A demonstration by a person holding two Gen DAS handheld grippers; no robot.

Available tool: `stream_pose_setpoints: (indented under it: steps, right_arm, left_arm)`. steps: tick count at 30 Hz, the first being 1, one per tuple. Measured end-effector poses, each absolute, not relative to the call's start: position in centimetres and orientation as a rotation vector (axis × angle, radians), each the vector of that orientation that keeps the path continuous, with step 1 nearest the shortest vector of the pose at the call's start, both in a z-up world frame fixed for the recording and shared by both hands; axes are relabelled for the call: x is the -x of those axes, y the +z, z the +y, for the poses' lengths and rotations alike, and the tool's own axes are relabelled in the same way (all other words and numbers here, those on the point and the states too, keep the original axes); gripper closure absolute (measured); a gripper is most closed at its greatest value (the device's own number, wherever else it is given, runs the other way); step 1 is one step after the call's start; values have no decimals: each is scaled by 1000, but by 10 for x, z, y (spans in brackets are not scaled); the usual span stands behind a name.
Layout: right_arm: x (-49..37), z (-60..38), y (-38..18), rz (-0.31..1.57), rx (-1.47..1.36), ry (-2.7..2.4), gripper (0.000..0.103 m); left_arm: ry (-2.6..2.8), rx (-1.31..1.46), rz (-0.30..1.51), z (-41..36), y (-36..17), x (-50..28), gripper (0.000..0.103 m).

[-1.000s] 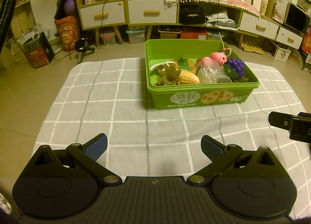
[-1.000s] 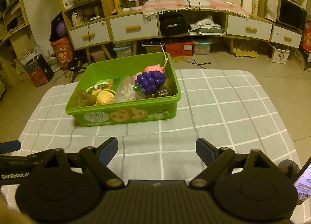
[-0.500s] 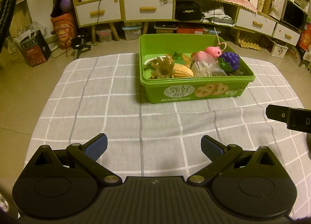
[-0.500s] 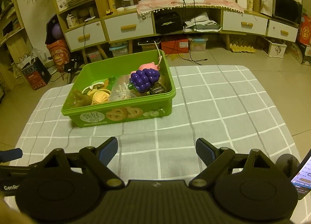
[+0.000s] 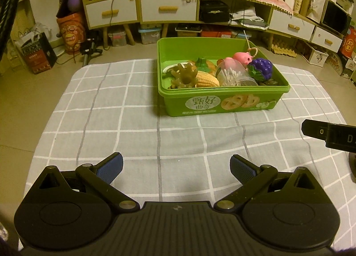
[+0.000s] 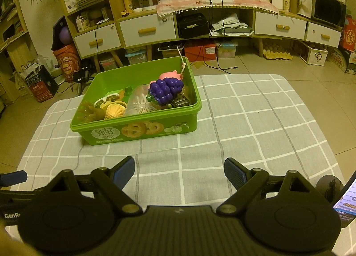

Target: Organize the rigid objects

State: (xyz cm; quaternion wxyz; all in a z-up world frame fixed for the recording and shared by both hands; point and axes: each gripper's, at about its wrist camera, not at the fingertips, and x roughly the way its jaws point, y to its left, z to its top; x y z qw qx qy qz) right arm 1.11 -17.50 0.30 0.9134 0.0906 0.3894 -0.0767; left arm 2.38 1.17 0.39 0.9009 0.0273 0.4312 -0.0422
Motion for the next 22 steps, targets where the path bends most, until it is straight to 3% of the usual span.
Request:
stream_pose_setpoints:
  steps: [22]
  right_arm:
    - [-13, -171, -3, 813, -181, -157, 43]
  left_arm:
    - [-103, -56, 924, 11, -7, -26, 2]
